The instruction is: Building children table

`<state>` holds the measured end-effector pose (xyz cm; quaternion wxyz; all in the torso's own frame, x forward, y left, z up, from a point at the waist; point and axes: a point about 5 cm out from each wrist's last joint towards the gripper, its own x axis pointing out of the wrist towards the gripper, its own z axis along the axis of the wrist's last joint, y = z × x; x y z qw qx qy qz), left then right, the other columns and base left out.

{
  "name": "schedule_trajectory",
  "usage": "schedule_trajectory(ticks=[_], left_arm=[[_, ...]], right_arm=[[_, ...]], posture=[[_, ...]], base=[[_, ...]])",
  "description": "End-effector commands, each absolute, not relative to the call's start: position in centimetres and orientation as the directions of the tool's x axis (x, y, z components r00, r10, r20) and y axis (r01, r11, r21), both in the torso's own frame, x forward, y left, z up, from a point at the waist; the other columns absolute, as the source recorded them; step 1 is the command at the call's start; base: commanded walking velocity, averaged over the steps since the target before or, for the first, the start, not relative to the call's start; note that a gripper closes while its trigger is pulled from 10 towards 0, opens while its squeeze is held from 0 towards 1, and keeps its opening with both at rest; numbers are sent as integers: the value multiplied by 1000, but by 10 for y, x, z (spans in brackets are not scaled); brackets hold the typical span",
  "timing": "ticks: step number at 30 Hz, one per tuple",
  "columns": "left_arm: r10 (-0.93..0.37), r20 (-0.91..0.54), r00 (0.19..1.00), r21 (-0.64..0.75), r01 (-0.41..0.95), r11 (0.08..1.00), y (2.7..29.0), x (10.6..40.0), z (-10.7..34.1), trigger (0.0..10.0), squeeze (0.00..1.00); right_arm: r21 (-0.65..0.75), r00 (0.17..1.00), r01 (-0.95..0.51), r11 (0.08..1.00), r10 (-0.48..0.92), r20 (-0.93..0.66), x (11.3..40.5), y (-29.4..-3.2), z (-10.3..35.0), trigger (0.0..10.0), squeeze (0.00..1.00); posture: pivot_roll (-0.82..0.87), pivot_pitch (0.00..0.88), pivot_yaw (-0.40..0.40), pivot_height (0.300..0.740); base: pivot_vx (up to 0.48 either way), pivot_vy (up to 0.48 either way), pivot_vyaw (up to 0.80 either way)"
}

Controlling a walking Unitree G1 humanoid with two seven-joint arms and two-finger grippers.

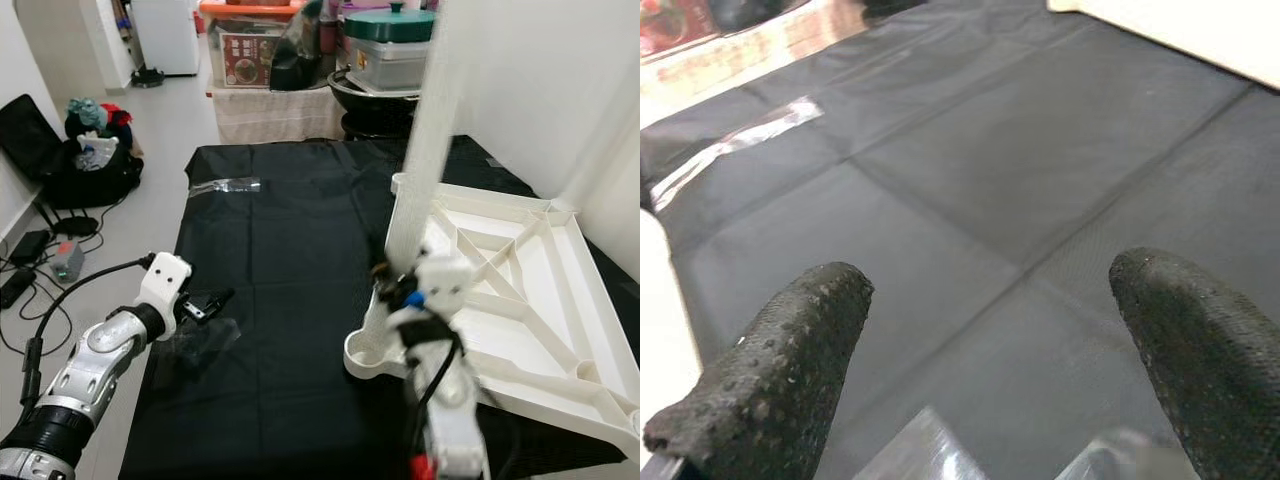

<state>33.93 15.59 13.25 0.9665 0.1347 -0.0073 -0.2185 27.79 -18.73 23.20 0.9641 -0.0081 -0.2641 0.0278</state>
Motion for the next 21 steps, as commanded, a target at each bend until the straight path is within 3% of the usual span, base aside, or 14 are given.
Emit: schedule_trajectory(ticks=[1,4,8,10,11,13,21], left_arm=[[-427,-48,903,261,424,867,157,340,131,10000,0],[-428,-42,903,259,424,868,156,340,131,10000,0],[-433,-33,901,242,428,871,156,340,132,10000,0],[-551,28,834,158,540,826,145,338,147,10000,0],[-551,28,834,158,540,826,145,338,147,10000,0],[-696,100,711,115,687,718,130,332,168,10000,0],[-810,106,576,182,790,586,117,329,185,10000,0]], right_arm=[[-9,866,-59,998,56,497,276,-187,230,10000,0],[-1,805,-149,989,122,580,280,-180,267,10000,0],[15,790,-173,985,130,599,281,-176,274,10000,0],[47,797,-205,978,139,588,289,-168,270,10000,0],[47,797,-205,978,139,588,289,-168,270,10000,0],[72,801,-262,962,175,572,296,-151,265,10000,0],[105,791,-370,923,254,556,305,-121,268,10000,0]], posture=[[28,0,-4,740],[33,0,-16,740],[30,0,-17,740],[37,0,-20,740],[37,0,-20,740],[39,0,-21,740],[50,0,-24,740]], base=[[0,0,0],[0,0,0],[0,0,0],[0,0,0],[0,0,0],[0,0,0],[0,0,0]])
